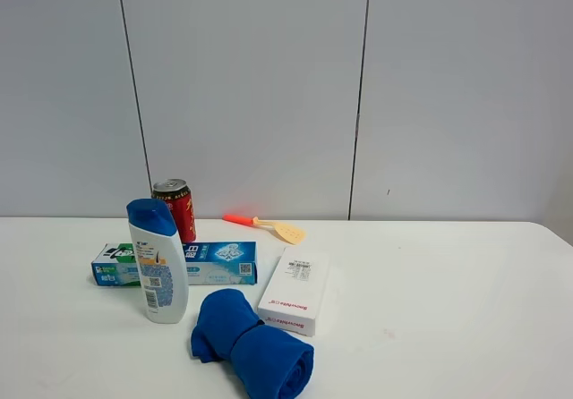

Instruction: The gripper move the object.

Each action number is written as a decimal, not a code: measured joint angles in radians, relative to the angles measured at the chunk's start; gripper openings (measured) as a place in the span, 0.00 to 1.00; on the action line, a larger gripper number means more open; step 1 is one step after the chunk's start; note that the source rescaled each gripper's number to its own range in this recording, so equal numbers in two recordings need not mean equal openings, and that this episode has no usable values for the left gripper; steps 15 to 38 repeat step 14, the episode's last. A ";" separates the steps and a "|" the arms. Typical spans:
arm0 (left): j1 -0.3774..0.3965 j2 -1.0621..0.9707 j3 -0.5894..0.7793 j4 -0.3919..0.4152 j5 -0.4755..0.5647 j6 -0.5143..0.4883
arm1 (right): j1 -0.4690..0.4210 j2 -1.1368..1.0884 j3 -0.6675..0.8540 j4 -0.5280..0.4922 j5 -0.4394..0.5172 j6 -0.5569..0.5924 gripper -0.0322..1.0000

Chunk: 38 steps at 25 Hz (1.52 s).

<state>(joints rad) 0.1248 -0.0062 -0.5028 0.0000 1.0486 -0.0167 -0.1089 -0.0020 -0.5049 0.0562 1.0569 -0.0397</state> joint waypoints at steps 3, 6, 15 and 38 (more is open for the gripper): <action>0.000 0.000 0.000 0.000 0.000 0.000 | 0.000 0.000 0.000 0.002 0.000 0.000 0.45; 0.000 0.000 0.000 0.000 0.000 0.000 | 0.000 0.000 0.000 0.002 0.000 0.000 0.45; 0.000 0.000 0.000 0.000 0.000 0.000 | 0.000 0.000 0.000 0.002 0.000 0.000 0.45; 0.000 0.000 0.000 0.000 0.000 0.000 | 0.000 0.000 0.000 0.002 0.000 0.000 0.45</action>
